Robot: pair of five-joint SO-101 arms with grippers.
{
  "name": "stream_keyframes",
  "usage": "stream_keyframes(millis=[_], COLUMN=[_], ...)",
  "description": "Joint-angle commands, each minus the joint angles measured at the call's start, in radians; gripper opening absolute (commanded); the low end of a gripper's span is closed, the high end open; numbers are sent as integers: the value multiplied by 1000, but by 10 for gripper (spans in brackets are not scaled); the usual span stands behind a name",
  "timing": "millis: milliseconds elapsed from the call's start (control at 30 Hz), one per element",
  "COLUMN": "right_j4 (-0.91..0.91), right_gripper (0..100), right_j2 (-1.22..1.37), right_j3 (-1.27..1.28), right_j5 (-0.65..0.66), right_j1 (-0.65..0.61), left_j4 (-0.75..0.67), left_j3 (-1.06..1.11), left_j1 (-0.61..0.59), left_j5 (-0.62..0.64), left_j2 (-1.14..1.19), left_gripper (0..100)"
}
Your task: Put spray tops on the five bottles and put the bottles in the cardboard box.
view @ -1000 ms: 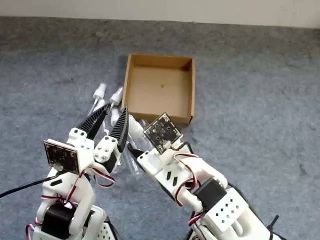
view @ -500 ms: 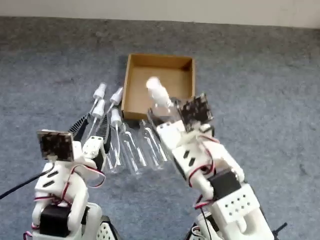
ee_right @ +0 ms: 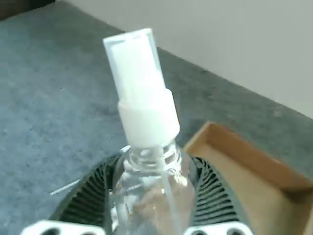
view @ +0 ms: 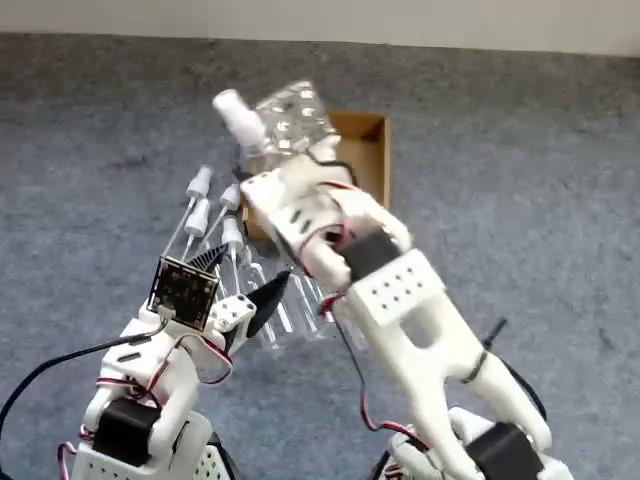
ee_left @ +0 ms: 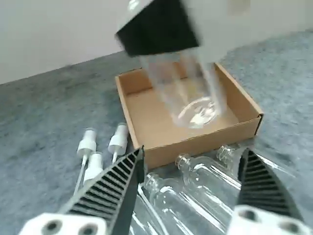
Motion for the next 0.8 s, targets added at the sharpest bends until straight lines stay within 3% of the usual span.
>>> stream_keyframes(millis=[0,167,300,633,767], right_j4=[2,265,384,403,354], right_gripper=[3,3,3,3,3], right_j2=[7,-1,-77,-278,-232], right_j3=[-101,-130,-176,-73,-77], right_j5=[-68,-69,-69,-63,-63], right_j1=[-45,-53,-54,-42,33], left_j4=[-14,-187,-229,-229,-227], left_j3=[19,127,148,156,156], left_j1=[18,-102,-122,-122,-122], left_j5=[-9,-9,-9,-9,-5], left_j2=[-2,-2,-2,-1,-10], left_gripper=[288,287,287,287,287])
